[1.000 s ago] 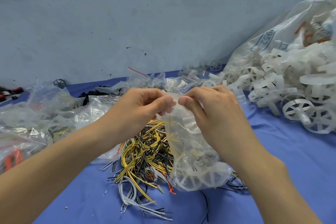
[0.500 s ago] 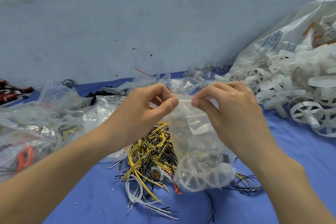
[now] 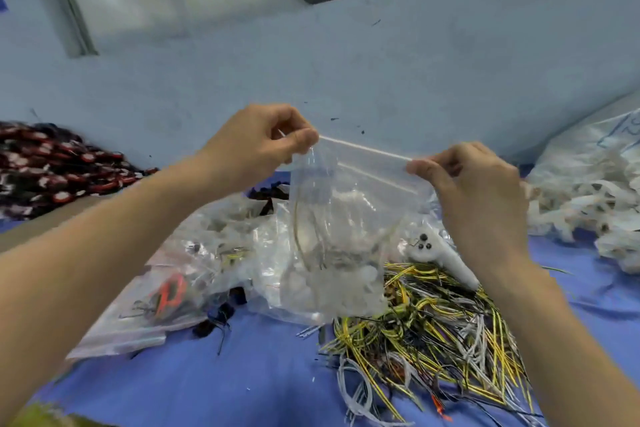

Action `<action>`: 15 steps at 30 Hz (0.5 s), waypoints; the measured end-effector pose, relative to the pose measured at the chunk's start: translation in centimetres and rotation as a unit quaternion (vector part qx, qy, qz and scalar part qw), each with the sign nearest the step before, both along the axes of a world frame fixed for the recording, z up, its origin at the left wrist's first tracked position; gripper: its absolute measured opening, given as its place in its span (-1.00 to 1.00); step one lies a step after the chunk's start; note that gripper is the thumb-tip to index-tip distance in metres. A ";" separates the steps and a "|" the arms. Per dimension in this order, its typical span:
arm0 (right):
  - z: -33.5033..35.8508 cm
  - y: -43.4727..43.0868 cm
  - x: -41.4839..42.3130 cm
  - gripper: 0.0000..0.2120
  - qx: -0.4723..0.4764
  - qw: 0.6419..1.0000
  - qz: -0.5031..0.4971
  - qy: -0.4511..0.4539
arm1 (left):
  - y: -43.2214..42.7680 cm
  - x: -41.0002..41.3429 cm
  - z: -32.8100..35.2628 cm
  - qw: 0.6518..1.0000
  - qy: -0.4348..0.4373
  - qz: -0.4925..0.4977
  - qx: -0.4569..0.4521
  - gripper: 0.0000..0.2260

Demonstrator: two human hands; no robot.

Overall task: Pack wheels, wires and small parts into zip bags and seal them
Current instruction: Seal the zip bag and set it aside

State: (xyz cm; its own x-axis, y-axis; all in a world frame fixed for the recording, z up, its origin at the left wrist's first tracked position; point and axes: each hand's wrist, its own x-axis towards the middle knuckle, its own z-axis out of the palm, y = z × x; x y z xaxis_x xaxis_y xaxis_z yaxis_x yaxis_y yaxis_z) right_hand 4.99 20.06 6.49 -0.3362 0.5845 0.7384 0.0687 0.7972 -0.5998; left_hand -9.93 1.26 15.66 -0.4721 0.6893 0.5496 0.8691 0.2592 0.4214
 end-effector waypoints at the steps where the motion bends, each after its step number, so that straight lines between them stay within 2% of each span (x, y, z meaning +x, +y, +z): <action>1: 1.1 -0.3 -1.8 -0.75 -0.004 1.000 0.001 0.004 | -0.5 -1.4 0.7 1.000 -0.013 0.009 0.010 -0.84; 3: 3.1 -1.2 -5.4 -0.81 -0.013 1.000 -0.003 0.003 | -1.3 -4.9 1.9 0.996 -0.051 0.037 0.056 -0.83; 5: 4.3 -2.6 -8.3 -0.74 -0.020 1.000 0.009 -0.012 | -2.4 -9.0 2.5 0.980 -0.116 0.091 0.134 -0.82; 8: 3.5 -4.8 -10.7 -0.65 0.007 0.998 0.042 -0.050 | -6.1 -15.9 1.0 0.915 -0.247 0.206 0.244 -0.84; 9: 2.5 -5.3 -10.9 -0.65 0.019 0.997 0.045 -0.059 | -7.8 -17.8 -0.3 0.890 -0.286 0.244 0.257 -0.88; 11: 0.1 -5.6 -10.9 -0.65 0.031 0.995 0.051 -0.083 | -10.5 -19.9 -3.7 0.846 -0.349 0.305 0.262 -0.80; 12: -1.2 -5.5 -10.8 -0.64 0.028 0.993 0.059 -0.101 | -11.5 -20.3 -5.5 0.834 -0.369 0.319 0.258 -0.71; 13: -2.3 -5.4 -10.6 -0.64 0.022 0.990 0.068 -0.122 | -12.4 -20.5 -7.3 0.822 -0.390 0.327 0.256 -0.54; 14: -3.4 -5.1 -10.5 -0.64 0.017 0.987 0.076 -0.143 | -13.1 -20.6 -9.1 0.813 -0.410 0.325 0.255 -0.47; 15: -4.3 -4.9 -10.4 -0.64 0.016 0.983 0.079 -0.162 | -13.4 -20.5 -10.4 0.802 -0.428 0.325 0.260 -0.55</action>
